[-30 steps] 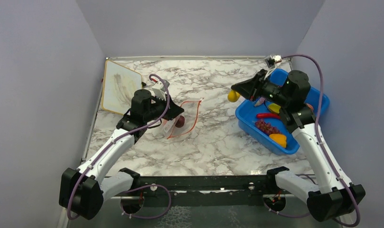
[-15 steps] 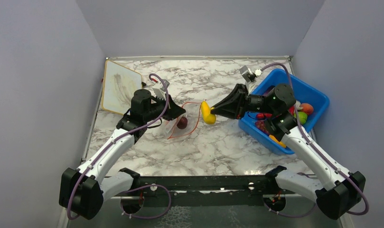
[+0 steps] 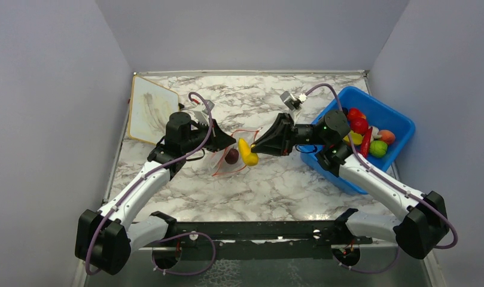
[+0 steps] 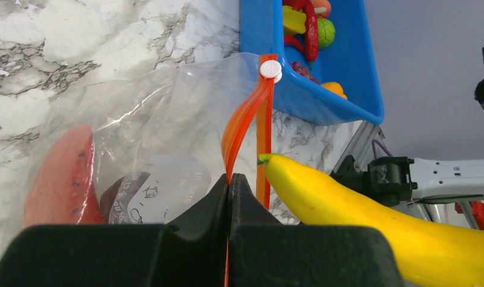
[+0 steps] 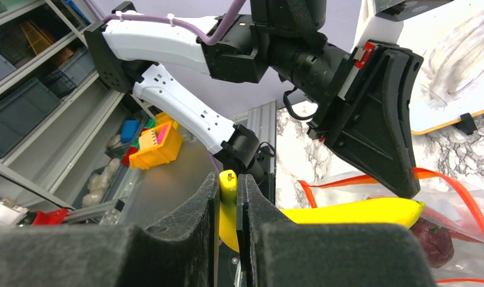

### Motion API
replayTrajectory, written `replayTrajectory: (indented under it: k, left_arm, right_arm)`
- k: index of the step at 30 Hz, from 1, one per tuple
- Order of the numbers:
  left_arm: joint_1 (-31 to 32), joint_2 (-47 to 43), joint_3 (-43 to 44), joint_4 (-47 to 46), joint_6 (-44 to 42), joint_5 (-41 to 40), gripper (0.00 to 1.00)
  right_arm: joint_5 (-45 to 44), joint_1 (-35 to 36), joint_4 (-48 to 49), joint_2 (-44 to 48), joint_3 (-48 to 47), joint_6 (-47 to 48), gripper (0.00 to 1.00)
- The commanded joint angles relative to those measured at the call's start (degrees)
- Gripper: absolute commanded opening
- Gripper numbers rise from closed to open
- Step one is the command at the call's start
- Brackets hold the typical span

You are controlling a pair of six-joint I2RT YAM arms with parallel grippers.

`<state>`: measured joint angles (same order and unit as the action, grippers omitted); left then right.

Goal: Place the food in the zip-top bag and seal the zipper
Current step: Place the fake fruit in the zipper food storage bag.

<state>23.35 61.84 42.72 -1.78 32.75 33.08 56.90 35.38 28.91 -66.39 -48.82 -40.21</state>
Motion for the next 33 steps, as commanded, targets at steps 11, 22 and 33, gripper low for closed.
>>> replayTrajectory:
  k: [11, 22, 33]
  left_arm:
    - [0.0, -0.9, 1.8, -2.8, 2.7, 5.6, 0.00]
    - [0.0, -1.3, 2.3, -3.4, 2.9, 7.2, 0.00]
    - [0.0, -0.5, 1.6, -6.8, 6.0, 8.2, 0.00]
  right_arm:
    - [-11.2, 0.8, -3.1, -2.4, 3.0, 16.3, 0.01]
    - [-21.6, 0.8, -8.3, -2.5, 4.5, 25.5, 0.01]
    - [-18.8, 1.4, 1.5, -2.8, 9.8, 26.0, 0.01]
